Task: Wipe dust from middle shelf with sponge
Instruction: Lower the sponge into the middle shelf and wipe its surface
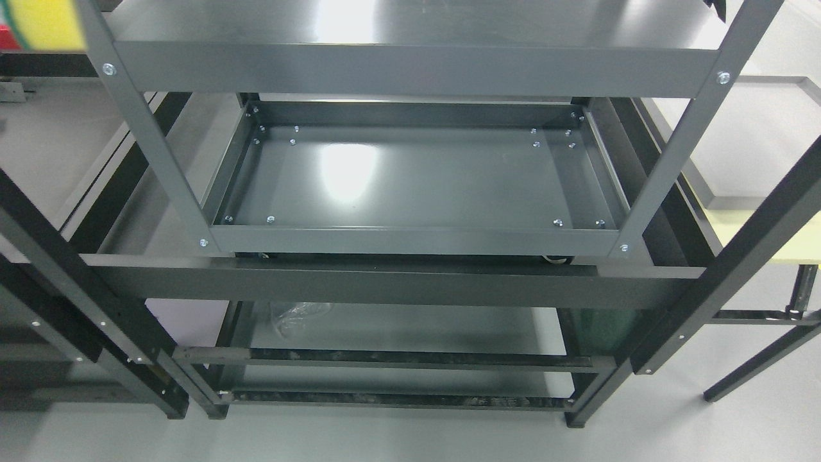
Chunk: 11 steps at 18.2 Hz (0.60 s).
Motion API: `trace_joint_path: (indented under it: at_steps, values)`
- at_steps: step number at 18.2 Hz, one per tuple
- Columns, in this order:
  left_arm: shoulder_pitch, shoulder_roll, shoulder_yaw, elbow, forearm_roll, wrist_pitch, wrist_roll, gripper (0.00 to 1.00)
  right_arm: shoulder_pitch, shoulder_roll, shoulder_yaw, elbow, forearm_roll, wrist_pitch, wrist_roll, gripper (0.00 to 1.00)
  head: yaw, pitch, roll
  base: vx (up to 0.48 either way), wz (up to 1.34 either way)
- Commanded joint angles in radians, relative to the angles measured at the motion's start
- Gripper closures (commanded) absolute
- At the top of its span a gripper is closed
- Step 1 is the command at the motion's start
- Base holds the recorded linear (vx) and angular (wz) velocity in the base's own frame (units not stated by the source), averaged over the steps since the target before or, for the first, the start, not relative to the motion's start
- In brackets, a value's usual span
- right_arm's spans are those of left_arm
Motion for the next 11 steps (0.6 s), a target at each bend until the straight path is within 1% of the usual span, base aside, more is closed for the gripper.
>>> trace_joint_path:
  at_steps: [1,3,5,6,7,8,10,11]
  values:
    - [0.267,-0.639,0.148,-0.007,-0.006,0.087,0.011,0.97,0.0,-0.017,0.0,-0.017,0.0,0.073,0.0,0.0,0.0,0.0,0.0,-0.008,0.04]
    - [0.345,-0.831,0.148,0.045,-0.109,0.103,0.011,0.96,0.0,-0.017,0.0,-0.017,0.0,0.073,0.0,0.0,0.0,0.0,0.0,-0.013,0.07]
    - [0.439,-1.052,0.16,0.131,-0.207,0.104,0.012,0.96,0.0,-0.017,0.0,-0.017,0.0,0.073,0.0,0.0,0.0,0.0,0.0,-0.012,0.07]
    - [0.492,-1.141,0.179,0.163,-0.238,0.104,0.012,0.96,0.0,-0.017,0.0,-0.017,0.0,0.073,-0.002,0.0,0.0,0.0,0.0,-0.009,0.03]
    - [0.532,-1.194,0.192,0.197,-0.264,0.104,0.012,0.96,0.0,-0.017,0.0,-0.017,0.0,0.073,0.0,0.0,0.0,0.0,0.0,-0.009,0.03]
    - [0.575,-1.194,0.209,0.236,-0.293,0.104,0.012,0.96,0.0,-0.017,0.0,-0.017,0.0,0.073,-0.002,0.0,0.0,0.0,0.0,0.0,0.0]
    - [0.643,-1.194,0.232,0.298,-0.307,0.1,0.021,0.96,0.0,-0.017,0.0,-0.017,0.0,0.073,-0.002,0.0,0.0,0.0,0.0,0.0,0.0]
    - [0.684,-1.194,0.293,0.357,-0.307,0.098,0.026,0.96,0.0,-0.017,0.0,-0.017,0.0,0.073,0.0,0.0,0.0,0.0,0.0,0.0,0.0]
